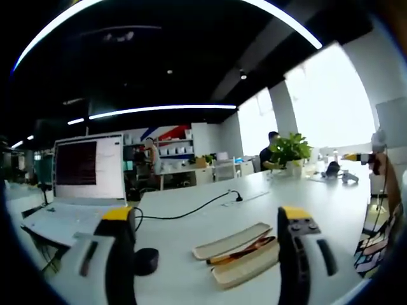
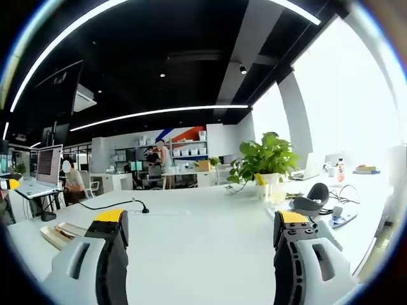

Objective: Arrange the utensils inside the cutlery case until each visible utensil rests in its matching compartment.

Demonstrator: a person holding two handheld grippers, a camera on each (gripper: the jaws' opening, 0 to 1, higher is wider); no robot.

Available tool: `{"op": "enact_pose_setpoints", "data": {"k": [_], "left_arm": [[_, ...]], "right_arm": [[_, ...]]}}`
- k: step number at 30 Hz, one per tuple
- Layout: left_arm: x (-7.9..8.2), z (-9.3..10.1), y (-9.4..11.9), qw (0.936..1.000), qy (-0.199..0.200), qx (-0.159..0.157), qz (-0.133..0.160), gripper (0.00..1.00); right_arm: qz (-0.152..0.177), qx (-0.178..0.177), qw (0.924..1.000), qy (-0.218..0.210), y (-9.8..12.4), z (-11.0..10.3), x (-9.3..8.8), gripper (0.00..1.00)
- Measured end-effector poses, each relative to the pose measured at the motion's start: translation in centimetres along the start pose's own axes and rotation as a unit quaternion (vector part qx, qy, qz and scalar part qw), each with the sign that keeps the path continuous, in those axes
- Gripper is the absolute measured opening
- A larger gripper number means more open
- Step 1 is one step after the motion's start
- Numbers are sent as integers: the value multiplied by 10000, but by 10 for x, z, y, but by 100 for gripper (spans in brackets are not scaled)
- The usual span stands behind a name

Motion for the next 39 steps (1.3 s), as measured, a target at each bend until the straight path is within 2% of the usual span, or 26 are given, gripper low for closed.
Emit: {"op": "enact_pose_setpoints", "data": {"k": [4, 15, 19, 22, 29, 35, 39], "left_arm": [[1, 1, 0, 9999, 88, -44, 47, 97], [-5, 6, -2, 9998, 44, -146, -113, 98], [-13, 8, -2, 9994, -27, -176, -290, 99], [-19, 8, 1, 9988, 119, -267, -404, 99], [-22, 0, 9, 9983, 354, -249, -387, 96], [-25, -5, 7, 9983, 326, -222, -422, 93], [-29, -9, 2, 9981, 276, -223, -512, 92]], "right_arm": [[-17, -4, 10000, -8, 0, 0, -1, 99], [-39, 48, 10000, -21, -1, 0, -1, 99], [38, 145, 9999, -5, -4, -7, 3, 99], [57, 271, 9996, 15, -8, -15, 4, 99], [-67, 518, 9986, -14, -14, -28, -3, 98], [-117, 619, 9980, -11, -16, -36, -5, 97], [-184, 747, 9970, -8, -21, -48, -4, 92]]}}
Point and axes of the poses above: the point that each gripper's makers call its tool centre point, and the gripper's own axes: y roughly backward along the fingers, z roughly to its right, x roughly out of its top, the point moved 6 cm from there along y, roughly backward along the fingers, and after that the axes turned 2 degrees about z, right-handed, at the moved point
